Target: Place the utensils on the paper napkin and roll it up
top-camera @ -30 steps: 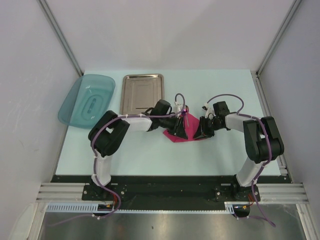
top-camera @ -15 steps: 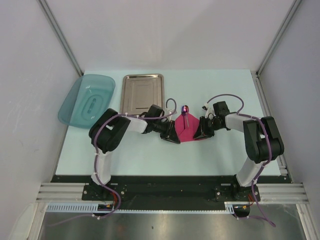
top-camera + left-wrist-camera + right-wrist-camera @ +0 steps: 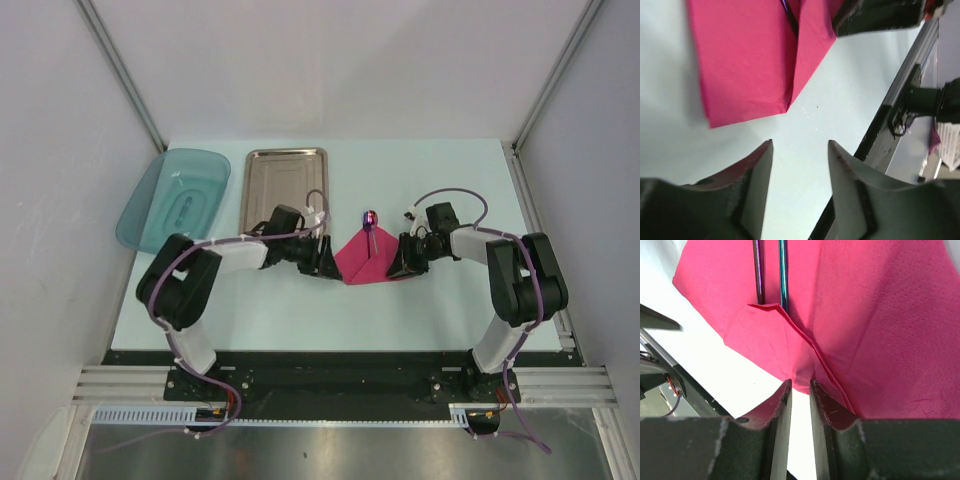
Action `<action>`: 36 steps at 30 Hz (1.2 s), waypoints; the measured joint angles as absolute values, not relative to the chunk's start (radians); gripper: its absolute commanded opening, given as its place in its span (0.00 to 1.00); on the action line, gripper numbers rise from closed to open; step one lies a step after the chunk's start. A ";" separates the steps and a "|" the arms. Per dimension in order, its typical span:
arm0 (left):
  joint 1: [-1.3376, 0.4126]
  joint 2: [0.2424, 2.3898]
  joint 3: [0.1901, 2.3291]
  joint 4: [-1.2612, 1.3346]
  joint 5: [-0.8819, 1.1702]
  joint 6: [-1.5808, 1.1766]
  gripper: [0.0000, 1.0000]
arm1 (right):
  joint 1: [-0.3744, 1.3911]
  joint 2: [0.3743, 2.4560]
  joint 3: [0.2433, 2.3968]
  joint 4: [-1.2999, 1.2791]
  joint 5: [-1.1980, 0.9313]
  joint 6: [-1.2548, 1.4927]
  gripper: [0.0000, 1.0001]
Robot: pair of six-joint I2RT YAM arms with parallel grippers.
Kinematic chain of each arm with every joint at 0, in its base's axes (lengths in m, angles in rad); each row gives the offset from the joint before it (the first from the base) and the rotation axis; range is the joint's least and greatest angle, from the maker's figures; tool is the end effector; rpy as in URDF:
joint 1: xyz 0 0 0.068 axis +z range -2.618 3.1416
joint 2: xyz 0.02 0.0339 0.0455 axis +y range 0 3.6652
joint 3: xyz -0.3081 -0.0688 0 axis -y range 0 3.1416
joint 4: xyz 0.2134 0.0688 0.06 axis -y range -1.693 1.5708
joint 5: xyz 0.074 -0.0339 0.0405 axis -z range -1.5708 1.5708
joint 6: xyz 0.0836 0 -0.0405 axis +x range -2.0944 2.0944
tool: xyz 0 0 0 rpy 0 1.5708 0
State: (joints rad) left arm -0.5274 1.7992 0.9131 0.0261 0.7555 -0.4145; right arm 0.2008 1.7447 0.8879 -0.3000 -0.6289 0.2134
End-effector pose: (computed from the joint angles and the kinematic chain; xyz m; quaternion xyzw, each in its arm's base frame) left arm 0.2815 -0.2303 0.1840 0.1773 0.8628 -0.4549 0.1313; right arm 0.2992 0.1111 0.1653 -0.0577 0.9310 0.3364 0.1290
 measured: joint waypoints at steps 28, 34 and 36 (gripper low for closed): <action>-0.465 1.920 0.957 0.114 0.743 -0.499 0.41 | 0.244 1.742 0.904 -0.293 -0.629 0.237 0.25; -0.465 1.929 0.957 0.123 0.743 -0.509 0.31 | 0.280 1.742 0.910 -0.267 -0.656 0.264 0.25; -0.466 1.932 0.957 0.126 0.744 -0.513 0.29 | 0.288 1.743 0.915 -0.260 -0.656 0.270 0.25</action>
State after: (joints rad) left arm -0.4656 1.9324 0.9565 0.1257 0.7444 -0.5129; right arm 0.2878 1.7428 0.9146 -0.2604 -0.6556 0.2699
